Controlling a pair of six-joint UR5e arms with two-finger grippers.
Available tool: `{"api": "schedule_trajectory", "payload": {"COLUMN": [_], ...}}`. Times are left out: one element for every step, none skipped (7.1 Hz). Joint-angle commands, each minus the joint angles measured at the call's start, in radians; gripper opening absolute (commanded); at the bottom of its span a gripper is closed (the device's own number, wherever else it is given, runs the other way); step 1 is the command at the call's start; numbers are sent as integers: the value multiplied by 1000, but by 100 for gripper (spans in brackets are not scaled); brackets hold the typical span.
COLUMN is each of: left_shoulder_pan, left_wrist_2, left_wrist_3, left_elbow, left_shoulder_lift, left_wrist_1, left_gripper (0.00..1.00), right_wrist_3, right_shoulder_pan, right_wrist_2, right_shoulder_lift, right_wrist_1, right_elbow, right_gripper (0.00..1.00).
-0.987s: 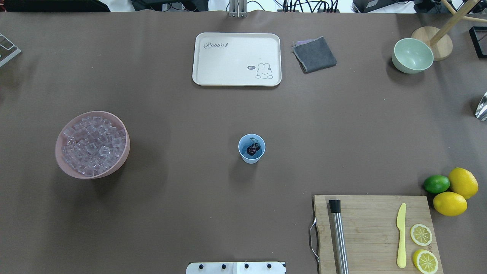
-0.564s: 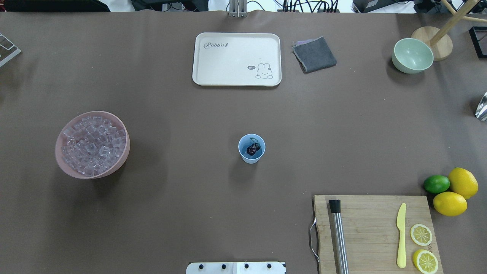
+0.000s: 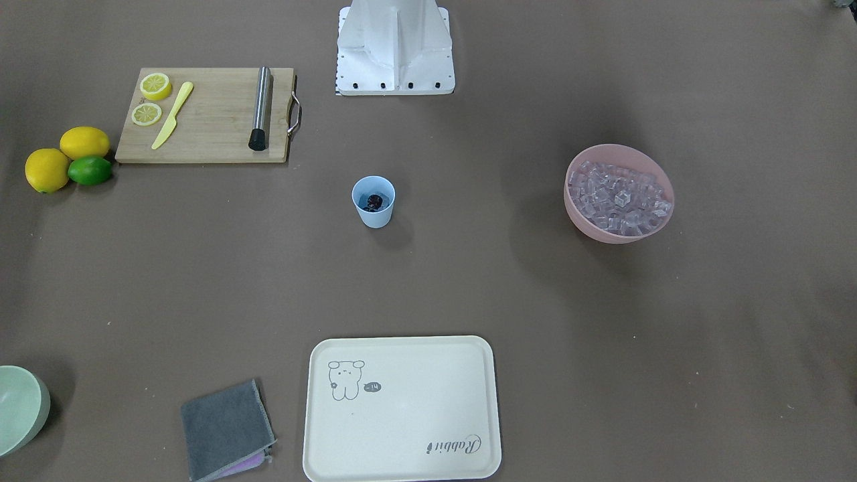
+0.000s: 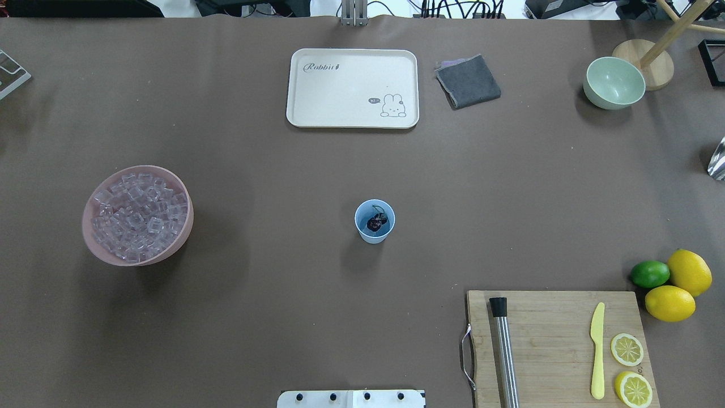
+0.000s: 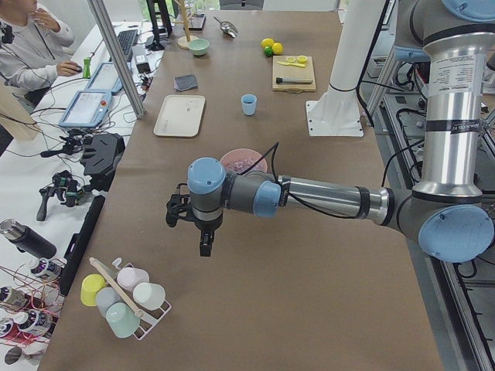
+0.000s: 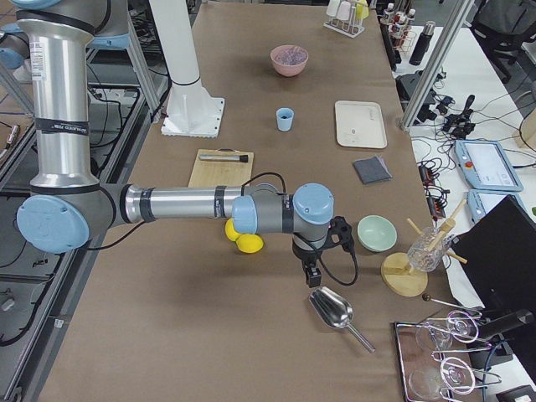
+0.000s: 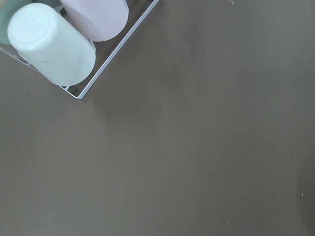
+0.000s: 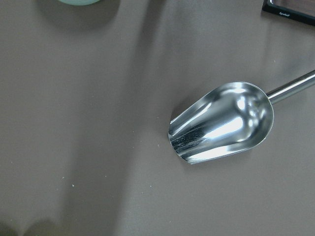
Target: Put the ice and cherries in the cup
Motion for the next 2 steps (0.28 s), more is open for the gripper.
{"api": "schedule_trajectory", "payload": {"left_shoulder_pan": [0, 0], "left_wrist_2": [-3, -1], "left_wrist_3": [0, 0], "left_elbow": [-4, -4], "left_shoulder_lift": [0, 0], "left_wrist_1": [-1, -1], "left_gripper": [97, 97], "right_wrist_3": [0, 0], "right_shoulder_pan": [0, 0], "right_wrist_2": [-2, 0], "right_shoulder_lift": [-1, -1], "right_wrist_1": [0, 0], "right_elbow": [1, 1], "right_gripper": [99, 99]}}
